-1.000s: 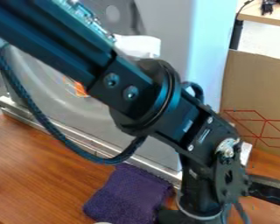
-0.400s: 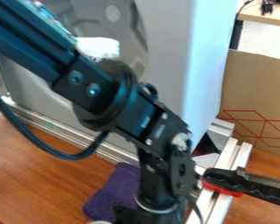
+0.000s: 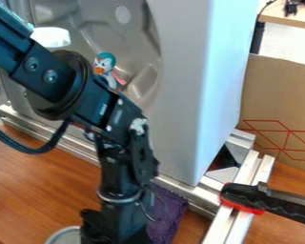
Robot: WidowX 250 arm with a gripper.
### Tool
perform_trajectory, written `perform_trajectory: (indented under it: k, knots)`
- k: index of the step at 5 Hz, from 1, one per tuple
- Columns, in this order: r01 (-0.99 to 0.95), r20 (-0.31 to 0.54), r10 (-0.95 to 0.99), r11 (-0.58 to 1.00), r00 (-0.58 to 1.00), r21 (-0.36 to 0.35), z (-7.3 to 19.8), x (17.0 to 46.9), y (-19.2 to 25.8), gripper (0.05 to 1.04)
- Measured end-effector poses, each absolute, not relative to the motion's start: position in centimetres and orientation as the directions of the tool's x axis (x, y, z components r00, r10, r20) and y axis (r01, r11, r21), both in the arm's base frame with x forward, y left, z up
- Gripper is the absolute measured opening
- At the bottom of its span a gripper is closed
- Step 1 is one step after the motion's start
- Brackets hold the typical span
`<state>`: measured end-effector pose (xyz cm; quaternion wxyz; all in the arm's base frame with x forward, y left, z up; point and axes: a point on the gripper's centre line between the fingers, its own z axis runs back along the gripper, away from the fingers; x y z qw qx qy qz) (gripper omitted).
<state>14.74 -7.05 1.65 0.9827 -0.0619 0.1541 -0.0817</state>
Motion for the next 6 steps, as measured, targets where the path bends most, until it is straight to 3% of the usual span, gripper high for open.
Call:
perform_trajectory:
  k: [3,5,6]
  knots:
    - [0.072,-0.506,-0.139,0.986,0.851,-0.151,0.8,15.6,0.0,1.001]
    - [0.064,-0.561,-0.124,0.99,0.818,-0.125,1.8,15.2,2.6,1.001]
    - [0.072,-0.532,-0.129,0.989,0.837,-0.126,2.4,15.0,2.6,1.0]
